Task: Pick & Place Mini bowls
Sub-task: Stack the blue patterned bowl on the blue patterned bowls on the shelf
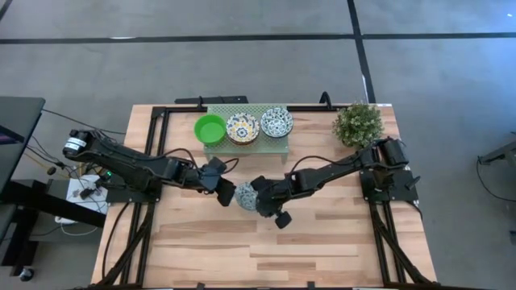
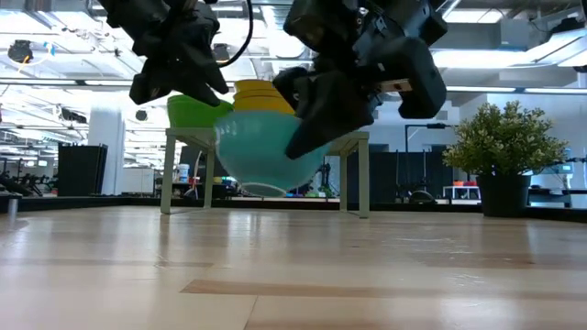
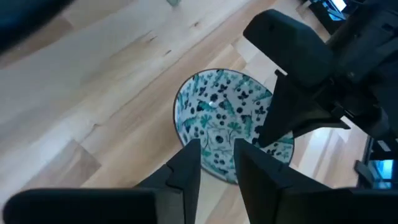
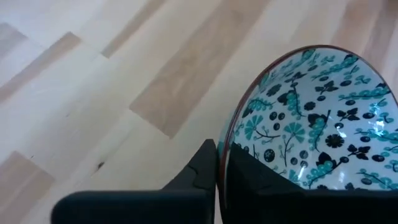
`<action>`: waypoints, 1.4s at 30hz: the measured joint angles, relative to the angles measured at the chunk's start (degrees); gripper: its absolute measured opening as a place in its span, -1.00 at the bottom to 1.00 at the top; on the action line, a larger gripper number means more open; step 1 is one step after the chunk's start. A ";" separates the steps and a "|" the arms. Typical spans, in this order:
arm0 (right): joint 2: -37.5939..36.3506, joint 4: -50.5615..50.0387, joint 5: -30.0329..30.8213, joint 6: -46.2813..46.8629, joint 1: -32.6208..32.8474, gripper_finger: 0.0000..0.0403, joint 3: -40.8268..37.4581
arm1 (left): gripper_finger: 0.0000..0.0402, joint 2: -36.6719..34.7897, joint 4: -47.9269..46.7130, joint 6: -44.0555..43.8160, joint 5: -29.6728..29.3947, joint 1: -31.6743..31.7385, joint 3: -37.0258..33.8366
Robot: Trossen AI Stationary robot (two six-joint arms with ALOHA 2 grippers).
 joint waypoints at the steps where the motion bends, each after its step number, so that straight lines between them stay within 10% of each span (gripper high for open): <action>1: -0.13 -0.89 0.77 1.47 0.37 -0.93 0.05 | -0.51 0.00 0.02 0.71 -0.06 0.02 0.00; 16: -19.21 -21.59 20.49 10.15 5.11 -0.93 0.10 | -0.53 0.02 0.50 7.63 -0.28 -1.52 0.00; 24: -30.47 -20.02 32.82 2.41 -3.21 -0.97 0.10 | -0.53 0.02 1.11 9.26 -1.57 -1.57 0.00; 42: -25.96 -16.95 7.24 -5.52 -28.63 -0.95 1.21 | -0.53 0.04 2.73 9.23 -1.61 -1.14 0.00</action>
